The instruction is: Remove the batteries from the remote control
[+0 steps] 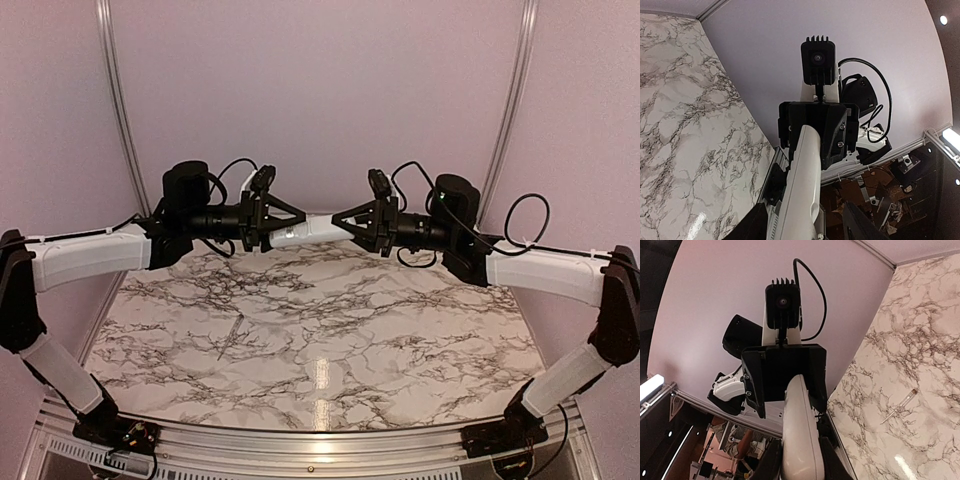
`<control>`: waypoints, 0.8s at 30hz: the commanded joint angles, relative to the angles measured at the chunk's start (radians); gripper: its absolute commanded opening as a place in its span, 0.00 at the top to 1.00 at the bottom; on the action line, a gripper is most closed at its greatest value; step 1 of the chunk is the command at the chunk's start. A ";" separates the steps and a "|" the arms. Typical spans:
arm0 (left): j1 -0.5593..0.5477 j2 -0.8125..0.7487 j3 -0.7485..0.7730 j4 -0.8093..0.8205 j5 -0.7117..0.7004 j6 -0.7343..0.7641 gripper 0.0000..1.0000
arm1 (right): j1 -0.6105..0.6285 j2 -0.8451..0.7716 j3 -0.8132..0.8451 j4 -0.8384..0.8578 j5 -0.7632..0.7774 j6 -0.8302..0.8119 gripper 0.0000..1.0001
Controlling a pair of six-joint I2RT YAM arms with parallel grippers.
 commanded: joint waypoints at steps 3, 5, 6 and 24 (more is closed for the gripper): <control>-0.012 0.030 0.040 0.047 0.035 -0.019 0.50 | 0.005 0.002 0.042 0.048 -0.015 0.001 0.95; -0.012 0.032 0.040 0.048 0.038 -0.023 0.51 | 0.003 -0.002 0.037 0.056 -0.014 0.002 0.95; -0.012 0.031 0.040 0.048 0.038 -0.023 0.52 | 0.001 -0.006 0.032 0.060 -0.013 0.005 0.95; -0.012 0.048 0.052 0.109 0.050 -0.073 0.83 | -0.013 -0.001 0.025 0.076 -0.011 0.008 0.95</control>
